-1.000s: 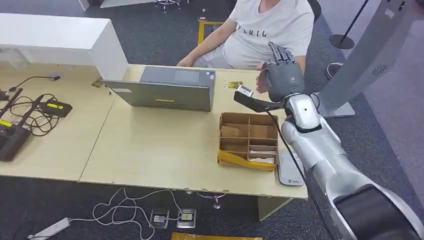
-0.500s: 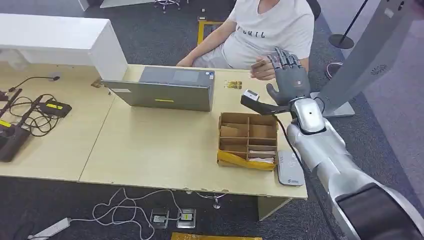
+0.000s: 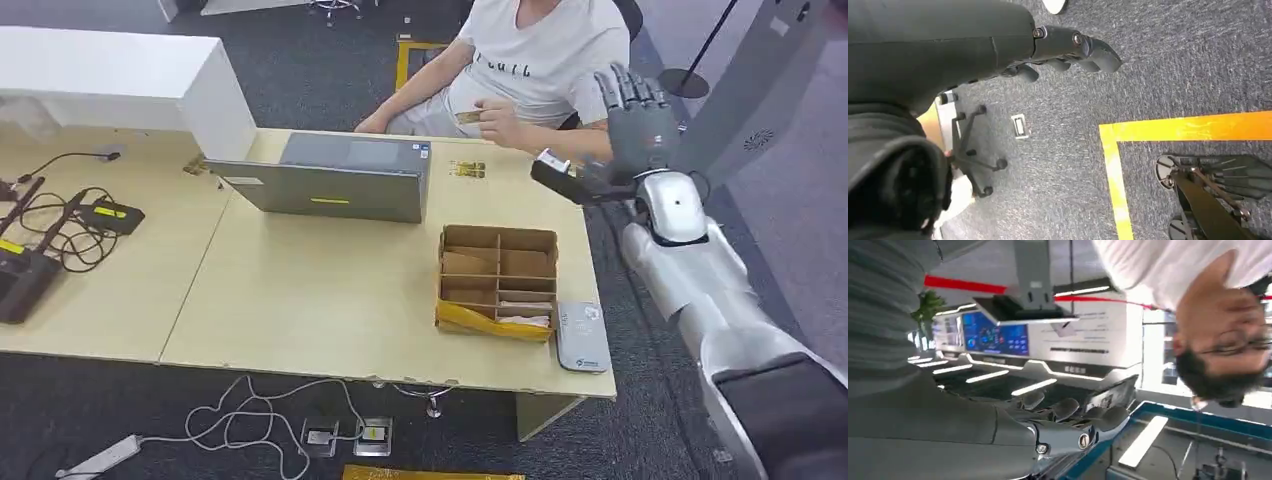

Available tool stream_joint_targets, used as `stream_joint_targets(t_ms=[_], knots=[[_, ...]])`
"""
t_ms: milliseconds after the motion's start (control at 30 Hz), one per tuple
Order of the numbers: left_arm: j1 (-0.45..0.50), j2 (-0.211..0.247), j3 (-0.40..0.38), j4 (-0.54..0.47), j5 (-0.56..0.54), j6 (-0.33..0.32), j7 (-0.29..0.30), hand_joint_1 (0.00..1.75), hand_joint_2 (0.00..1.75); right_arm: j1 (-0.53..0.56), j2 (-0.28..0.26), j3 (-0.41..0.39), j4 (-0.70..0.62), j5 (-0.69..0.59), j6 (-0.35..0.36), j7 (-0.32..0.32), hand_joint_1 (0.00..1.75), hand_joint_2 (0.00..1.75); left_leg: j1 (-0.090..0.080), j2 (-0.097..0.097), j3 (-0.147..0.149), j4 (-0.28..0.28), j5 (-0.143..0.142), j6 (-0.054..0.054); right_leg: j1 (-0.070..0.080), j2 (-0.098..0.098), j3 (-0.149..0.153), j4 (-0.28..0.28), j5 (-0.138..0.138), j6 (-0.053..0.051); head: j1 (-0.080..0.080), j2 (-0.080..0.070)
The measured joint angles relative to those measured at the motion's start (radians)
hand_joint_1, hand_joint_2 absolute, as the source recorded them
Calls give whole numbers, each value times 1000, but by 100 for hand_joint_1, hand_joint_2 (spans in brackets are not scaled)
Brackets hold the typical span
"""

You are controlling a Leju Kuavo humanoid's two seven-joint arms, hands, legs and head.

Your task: Pass the card to the sensor for recognition and then transmit it.

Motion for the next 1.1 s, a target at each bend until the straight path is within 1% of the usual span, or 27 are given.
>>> stream_joint_targets(t_ms=[33, 100, 133, 167, 200, 233, 300, 367, 433, 533, 567, 600, 667, 700, 767, 833, 900, 933, 1000, 1033, 1100], knots=[[1, 0, 0, 0, 3, -3, 0, 0, 0, -14, -37, -15, 3, -13, 34, -17, 0, 175, 0, 0, 0, 0, 0, 0, 0, -1, 0, -1, 0, 0, 0, 0], [4, 0, 0, 0, 7, -5, 0, 0, 0, -41, -120, -56, 21, -68, 136, -39, 0, 175, 0, -4, -2, 0, 0, 0, 0, -4, 1, -2, 0, 0, 0, 0], [7, 0, 0, 0, 10, -6, 0, 0, 0, -50, -165, -77, 32, -97, 167, -47, 0, 175, 0, -6, -3, 0, 0, 1, 0, -6, 2, -2, 0, 0, 0, 0], [10, 0, 0, 0, 12, -7, 0, 0, 0, -54, -206, -95, 41, -120, 182, -49, 0, 175, 0, -6, -3, 0, -1, 1, 0, -6, 2, -2, 0, 0, 1, 0], [13, 0, -1, 0, 14, -8, 0, 0, 0, -56, -242, -113, 49, -136, 206, -39, 0, 175, 0, -5, -3, 1, -1, 1, 0, -5, 1, -3, 0, 0, 0, 0], [15, 0, -1, 0, 22, -7, 0, 0, 0, -56, -280, -130, 61, -157, 237, -9, 0, 175, 0, -2, -2, 1, -2, 2, 0, -2, 1, -3, 0, 1, 0, 0], [14, 0, -1, 0, 34, -4, 0, 0, 0, -41, -346, -164, 85, -209, 276, 38, 0, 175, 0, 0, -1, 1, -3, 3, 0, -1, 1, -4, 0, 1, 0, 0], [12, -1, 0, 0, 46, 6, 0, 0, 0, -2, -416, -206, 106, -283, 320, 54, 0, 175, 0, -2, -2, 1, -4, 4, 0, -3, 2, -5, 0, 1, 0, 0], [14, -2, 0, 0, 55, 9, 0, 0, 0, 58, -478, -254, 125, -358, 332, 35, 0, 175, 1, -3, -2, 0, -4, 4, 1, -4, 3, -4, -1, 1, 0, 0], [14, -5, -1, 0, 75, 21, 0, 0, 0, 150, -530, -313, 145, -438, 355, -14, 0, 175, 1, 2, -2, 0, -6, 3, 1, 1, 1, -4, 0, 1, 0, 0], [12, -6, 0, 0, 85, 29, 1, 0, 0, 194, -545, -339, 151, -486, 355, -34, 0, 175, 2, 2, -1, 0, -6, 3, 2, 1, 1, -5, -1, 1, -1, 0], [11, -7, 1, 0, 96, 35, 3, 0, 0, 246, -557, -371, 157, -556, 348, -39, 0, 175, 3, 1, -1, 0, -6, 3, 3, 0, 3, -5, -1, 1, 0, 0], [10, -16, 3, 0, 119, 47, 10, 0, 0, 374, -559, -449, 172, -741, 342, -23, 0, 175, 7, -4, 1, 0, -7, 3, 7, -5, 7, -6, -3, 1, 0, 0], [10, -23, 4, 0, 130, 56, 15, 0, 0, 442, -554, -498, 181, -860, 345, -12, 0, 0, 7, -7, 1, 0, -7, 3, 7, -8, 9, -7, -3, 1, 0, 0], [14, -37, 5, 0, 149, 75, 24, 0, 0, 579, -536, -624, 201, -1105, 359, -19, 0, 0, 6, -12, -1, 0, -7, 3, 6, -12, 9, -7, -5, 1, -1, 0], [17, -45, 6, 0, 164, 103, 24, 0, 0, 682, -508, -743, 217, -1250, 371, -49, 0, 0, 7, -11, 0, 0, -7, 2, 7, -12, 9, -6, -5, 1, -1, 0], [17, -52, 13, 0, 182, 137, 24, 0, 0, 763, -471, -865, 235, -1357, 351, -65, 0, 0, 8, -11, 0, 0, -8, 1, 8, -12, 9, -6, -6, 0, 0, 0], [17, -54, 17, 0, 190, 150, 20, 0, 0, 793, -449, -922, 245, -1362, 315, -59, 0, 0, 8, -10, 0, -1, -8, 1, 7, -11, 9, -6, -6, 0, 0, 0], [15, -59, 30, 0, 204, 171, 13, 0, 0, 840, -396, -1012, 261, -1335, 201, -38, 0, 0, 8, -5, 1, -1, -8, 1, 7, -6, 8, -5, -6, 0, 0, 0], [15, -60, 34, 0, 212, 184, 7, 0, 0, 852, -372, -1046, 267, -1320, 146, -12, 0, 0, 8, -3, 2, -1, -9, 0, 8, -4, 8, -5, -6, 0, 0, 0], [14, -63, 42, 0, 234, 216, -4, 0, 0, 871, -314, -1105, 282, -1293, -5, 74, 0, 0, 9, 0, 4, -1, -9, -1, 9, -1, 9, -5, -6, 0, 0, 0]])
